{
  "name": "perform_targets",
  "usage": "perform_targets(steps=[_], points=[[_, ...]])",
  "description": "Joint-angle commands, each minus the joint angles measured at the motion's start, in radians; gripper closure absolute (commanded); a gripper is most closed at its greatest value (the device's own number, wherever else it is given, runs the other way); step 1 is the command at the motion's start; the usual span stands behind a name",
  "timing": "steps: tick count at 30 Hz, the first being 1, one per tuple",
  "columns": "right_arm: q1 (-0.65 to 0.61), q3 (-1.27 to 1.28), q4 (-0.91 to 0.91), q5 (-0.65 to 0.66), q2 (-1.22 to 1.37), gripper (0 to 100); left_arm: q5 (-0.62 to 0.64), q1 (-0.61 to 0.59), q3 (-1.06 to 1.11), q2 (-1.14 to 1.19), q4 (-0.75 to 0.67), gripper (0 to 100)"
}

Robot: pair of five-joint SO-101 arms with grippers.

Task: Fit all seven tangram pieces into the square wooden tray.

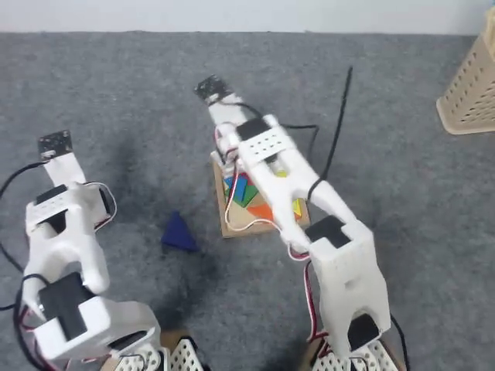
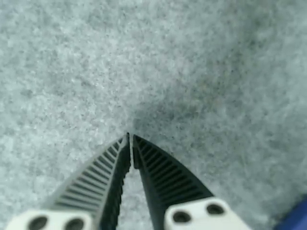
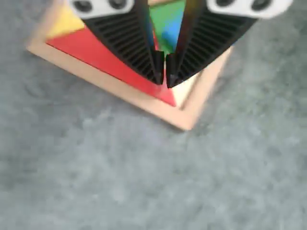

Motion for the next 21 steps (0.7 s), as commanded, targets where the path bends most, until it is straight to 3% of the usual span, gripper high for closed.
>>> perform_targets(steps=[1,6,13,21], points=[[0.051,-0.101,0.120,-0.018,-0.122,99.2,-0.009,0.002,-0.004,-0.058,-0.018,99],[0.025,0.037,0.203,0.023,-0.265,99.2,-0.009,0.002,-0.004,-0.058,-0.018,99],[-0.061,0.428,-0.056,0.025,-0.367,99.2,-0.009,0.002,-0.004,-0.058,-0.018,99],[-0.071,0.480,-0.110,0.018,-0.374,99.2,-0.009,0.002,-0.004,-0.058,-0.018,99]])
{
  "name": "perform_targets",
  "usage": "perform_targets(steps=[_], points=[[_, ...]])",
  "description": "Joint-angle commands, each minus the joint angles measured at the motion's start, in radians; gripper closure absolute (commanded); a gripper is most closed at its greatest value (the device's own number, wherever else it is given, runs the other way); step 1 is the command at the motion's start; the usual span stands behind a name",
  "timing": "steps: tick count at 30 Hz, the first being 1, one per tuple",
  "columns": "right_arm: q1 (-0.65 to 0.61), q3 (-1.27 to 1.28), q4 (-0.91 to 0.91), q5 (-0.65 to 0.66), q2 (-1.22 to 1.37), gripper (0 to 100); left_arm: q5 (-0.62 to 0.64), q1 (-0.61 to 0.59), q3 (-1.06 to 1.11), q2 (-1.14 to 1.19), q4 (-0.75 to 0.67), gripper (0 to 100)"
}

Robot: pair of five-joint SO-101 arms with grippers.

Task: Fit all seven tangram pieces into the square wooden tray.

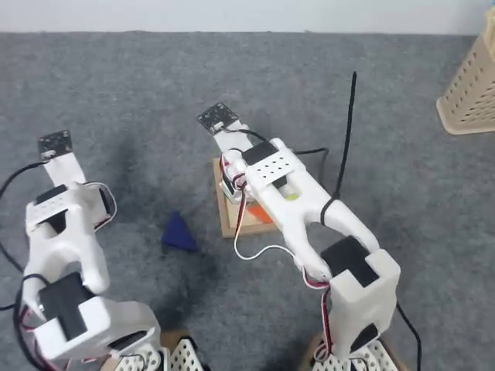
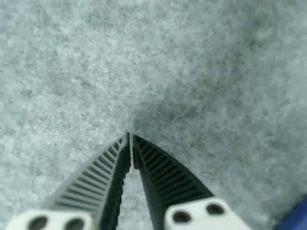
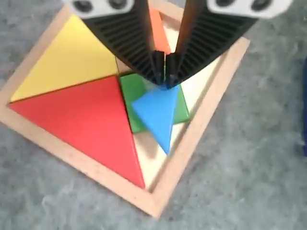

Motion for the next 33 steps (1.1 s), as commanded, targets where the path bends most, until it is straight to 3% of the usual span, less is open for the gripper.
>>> perform_targets(steps=[1,13,33], points=[[-0.008,-0.005,-0.022,0.014,-0.079,99.2,-0.009,0.002,-0.004,-0.058,-0.018,99],[-0.008,-0.008,-0.087,0.020,-0.054,99.2,-0.009,0.002,-0.004,-0.058,-0.018,99],[-0.007,-0.298,-0.025,0.012,0.222,99.2,-0.009,0.002,-0.004,-0.058,-0.018,99]])
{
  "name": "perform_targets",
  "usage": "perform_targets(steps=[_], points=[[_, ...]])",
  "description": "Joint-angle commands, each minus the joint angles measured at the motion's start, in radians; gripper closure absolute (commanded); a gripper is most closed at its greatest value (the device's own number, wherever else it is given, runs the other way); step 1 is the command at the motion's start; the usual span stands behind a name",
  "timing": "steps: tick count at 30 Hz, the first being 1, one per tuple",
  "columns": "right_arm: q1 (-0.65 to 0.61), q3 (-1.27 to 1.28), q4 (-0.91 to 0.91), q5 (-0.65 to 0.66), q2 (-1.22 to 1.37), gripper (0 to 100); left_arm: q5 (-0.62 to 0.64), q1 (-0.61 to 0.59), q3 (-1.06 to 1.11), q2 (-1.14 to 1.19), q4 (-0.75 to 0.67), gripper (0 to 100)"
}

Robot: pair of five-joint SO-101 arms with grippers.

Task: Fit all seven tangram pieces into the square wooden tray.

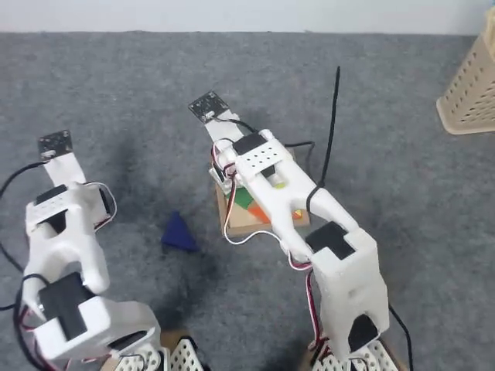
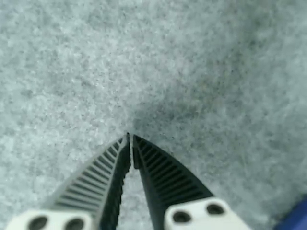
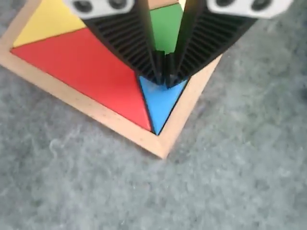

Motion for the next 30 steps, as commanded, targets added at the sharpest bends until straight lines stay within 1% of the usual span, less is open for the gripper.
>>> perform_targets(steps=[1,4,7,10,13,16,18,19,21,24,26,28,30], points=[[-0.007,-0.049,0.012,0.012,-0.007,99.2,-0.009,0.002,-0.004,-0.058,-0.018,99],[-0.002,-0.057,0.021,-0.006,-0.022,99.2,-0.009,0.002,-0.004,-0.058,-0.020,99],[0.015,-0.084,0.119,-0.058,-0.107,99.2,-0.009,0.002,-0.004,-0.058,-0.020,99],[0.030,-0.078,0.239,-0.068,-0.242,99.2,-0.008,0.012,-0.005,-0.058,-0.020,99],[0.068,-0.003,0.300,-0.068,-0.389,99.2,-0.008,0.035,-0.010,-0.066,-0.020,99],[0.117,0.175,0.286,-0.066,-0.547,99.2,-0.009,0.046,-0.031,-0.084,-0.003,99],[0.142,0.336,0.246,-0.049,-0.651,99.2,-0.014,0.048,-0.054,-0.115,0.054,99],[0.153,0.423,0.223,-0.020,-0.700,99.2,-0.034,0.052,-0.070,-0.138,0.100,99],[0.173,0.592,0.170,0.040,-0.791,99.2,-0.110,0.078,-0.093,-0.186,0.204,99],[0.223,0.801,0.119,0.084,-0.908,99.2,-0.199,0.153,-0.099,-0.264,0.333,99],[0.268,0.902,0.117,0.135,-0.967,99.2,-0.242,0.215,-0.097,-0.302,0.405,99],[0.317,0.993,0.117,0.190,-1.027,99.2,-0.267,0.275,-0.097,-0.327,0.462,98],[0.366,1.073,0.111,0.236,-1.078,99.2,-0.275,0.331,-0.099,-0.330,0.506,95]])
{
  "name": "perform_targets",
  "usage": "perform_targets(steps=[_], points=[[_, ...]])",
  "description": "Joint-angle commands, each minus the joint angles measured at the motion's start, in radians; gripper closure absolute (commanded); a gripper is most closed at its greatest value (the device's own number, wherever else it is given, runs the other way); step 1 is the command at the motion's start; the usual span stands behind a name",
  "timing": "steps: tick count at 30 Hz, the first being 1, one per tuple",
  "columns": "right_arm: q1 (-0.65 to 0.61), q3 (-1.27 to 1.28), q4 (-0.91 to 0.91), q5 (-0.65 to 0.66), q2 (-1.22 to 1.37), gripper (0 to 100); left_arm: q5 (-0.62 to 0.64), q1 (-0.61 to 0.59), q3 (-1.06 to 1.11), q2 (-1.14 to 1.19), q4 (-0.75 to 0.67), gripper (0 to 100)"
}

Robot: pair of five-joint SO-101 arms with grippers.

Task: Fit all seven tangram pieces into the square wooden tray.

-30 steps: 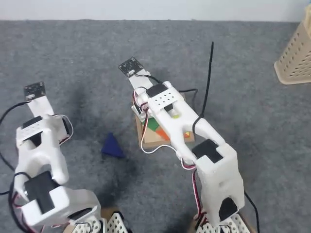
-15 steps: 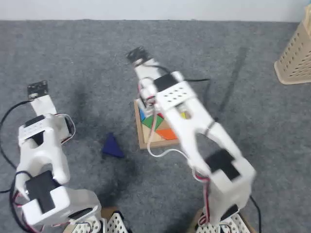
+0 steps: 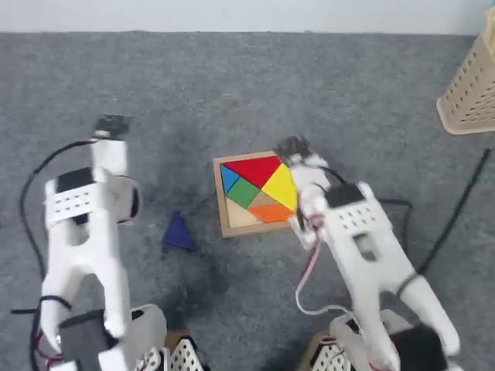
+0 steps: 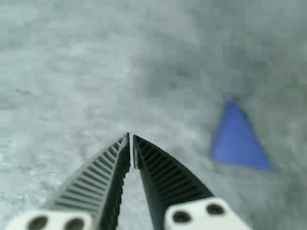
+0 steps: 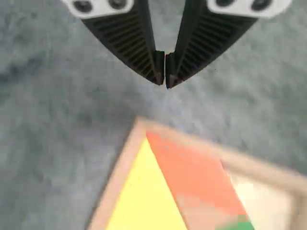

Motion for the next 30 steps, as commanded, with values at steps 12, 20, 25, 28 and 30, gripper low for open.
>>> perform_targets(steps=[12,20,25,28,30], points=[[0.331,0.479,-0.159,0.270,-0.412,99.2,0.199,0.227,-0.071,0.218,0.092,78],[0.331,0.571,-0.145,0.295,-0.588,99.2,0.390,0.221,-0.205,0.471,0.100,78],[0.331,0.601,-0.143,0.292,-0.656,99.2,0.391,0.233,-0.282,0.601,0.121,78],[0.331,0.601,-0.139,0.290,-0.664,99.2,0.388,0.235,-0.306,0.609,0.127,79],[0.329,0.601,-0.134,0.290,-0.667,99.2,0.384,0.239,-0.308,0.605,0.127,82]])
